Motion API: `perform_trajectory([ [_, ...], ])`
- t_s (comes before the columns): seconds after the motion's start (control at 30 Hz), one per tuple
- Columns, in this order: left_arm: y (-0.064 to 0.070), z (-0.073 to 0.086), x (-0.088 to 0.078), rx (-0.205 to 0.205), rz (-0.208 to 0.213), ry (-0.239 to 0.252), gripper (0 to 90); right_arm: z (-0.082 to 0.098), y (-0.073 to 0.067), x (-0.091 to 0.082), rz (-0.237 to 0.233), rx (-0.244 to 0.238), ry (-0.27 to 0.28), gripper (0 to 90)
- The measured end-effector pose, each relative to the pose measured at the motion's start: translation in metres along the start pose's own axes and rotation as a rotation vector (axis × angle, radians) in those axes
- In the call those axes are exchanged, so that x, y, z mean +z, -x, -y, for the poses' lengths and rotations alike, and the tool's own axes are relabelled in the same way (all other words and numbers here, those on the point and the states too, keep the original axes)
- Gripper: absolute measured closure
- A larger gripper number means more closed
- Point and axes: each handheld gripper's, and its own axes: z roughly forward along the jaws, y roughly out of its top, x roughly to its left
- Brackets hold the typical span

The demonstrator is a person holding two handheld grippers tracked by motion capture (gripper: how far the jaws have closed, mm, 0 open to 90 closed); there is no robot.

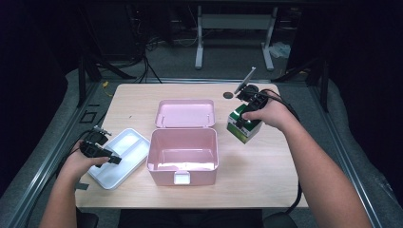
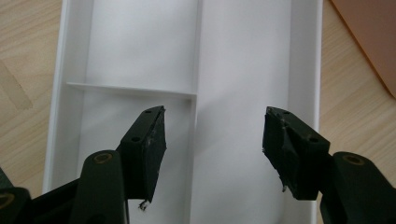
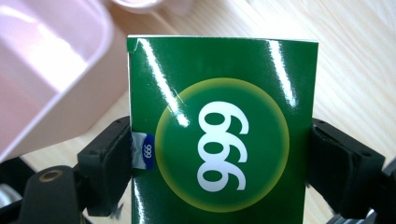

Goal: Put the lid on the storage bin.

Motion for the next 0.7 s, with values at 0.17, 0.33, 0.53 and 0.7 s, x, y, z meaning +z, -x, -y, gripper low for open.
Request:
perform_trajectory([
  [0.17, -0.002, 0.002, -0.001, -0.003, 0.000, 0.001, 39.6, -0.004, -0.030, -0.015, -0.013, -0.407, 0.053, 16.1],
  [0.33, -0.004, 0.002, -0.003, -0.009, -0.001, 0.006, 39.6, -0.007, -0.049, -0.022, -0.088, -0.557, 0.060, 16.1],
  [0.53, -0.002, 0.001, -0.002, -0.003, 0.003, 0.005, 39.6, -0.019, -0.074, -0.028, -0.094, -0.643, 0.015, 16.1],
  [0.7, -0.002, 0.001, -0.001, 0.002, 0.005, 0.001, 39.6, -0.034, -0.090, -0.030, -0.085, -0.684, 0.011, 16.1],
])
